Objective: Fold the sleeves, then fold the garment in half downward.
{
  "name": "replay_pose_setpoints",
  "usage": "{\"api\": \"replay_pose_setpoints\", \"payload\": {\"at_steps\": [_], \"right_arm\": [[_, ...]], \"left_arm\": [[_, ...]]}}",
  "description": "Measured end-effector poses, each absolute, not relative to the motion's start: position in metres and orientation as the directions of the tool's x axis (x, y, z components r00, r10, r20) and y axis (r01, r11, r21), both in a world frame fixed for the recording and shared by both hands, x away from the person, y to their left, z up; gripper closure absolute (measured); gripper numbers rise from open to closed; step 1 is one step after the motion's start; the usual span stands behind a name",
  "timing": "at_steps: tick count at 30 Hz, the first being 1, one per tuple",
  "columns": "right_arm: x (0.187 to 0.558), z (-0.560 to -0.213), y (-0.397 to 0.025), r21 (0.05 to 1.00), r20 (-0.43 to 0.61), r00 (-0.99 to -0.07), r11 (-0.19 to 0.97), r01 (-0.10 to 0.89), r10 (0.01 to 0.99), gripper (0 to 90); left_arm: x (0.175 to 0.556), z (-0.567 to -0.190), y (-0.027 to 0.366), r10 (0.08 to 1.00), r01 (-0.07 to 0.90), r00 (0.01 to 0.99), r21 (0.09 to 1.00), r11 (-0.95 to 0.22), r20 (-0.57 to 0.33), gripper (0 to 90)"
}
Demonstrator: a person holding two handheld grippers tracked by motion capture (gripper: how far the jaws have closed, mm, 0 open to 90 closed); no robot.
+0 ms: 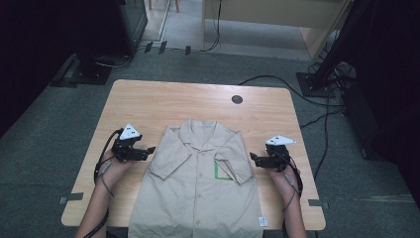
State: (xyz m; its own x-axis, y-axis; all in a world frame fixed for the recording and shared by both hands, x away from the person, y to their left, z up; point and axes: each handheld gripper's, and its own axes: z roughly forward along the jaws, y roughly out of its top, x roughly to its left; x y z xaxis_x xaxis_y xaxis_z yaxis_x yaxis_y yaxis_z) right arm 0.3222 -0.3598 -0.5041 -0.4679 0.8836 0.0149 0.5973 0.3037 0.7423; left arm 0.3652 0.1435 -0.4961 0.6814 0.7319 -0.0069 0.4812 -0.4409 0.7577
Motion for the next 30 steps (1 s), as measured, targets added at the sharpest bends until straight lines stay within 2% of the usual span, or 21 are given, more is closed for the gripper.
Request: {"api": "replay_pose_setpoints", "payload": {"at_steps": [6, 30], "right_arm": [[0.322, -0.504, -0.359, 0.743, 0.019, -0.468, 0.301, 0.598, 0.883, 20.4], [0.330, -0.503, -0.348, 0.744, 0.018, -0.484, 0.312, 0.591, 0.875, 20.5]], "left_arm": [[0.368, -0.496, 0.142, 0.730, 0.474, 0.683, 0.752, -0.459, 0.015, 23.8], [0.372, -0.491, 0.133, 0.725, 0.459, 0.688, 0.784, -0.419, -0.015, 23.7]]}}
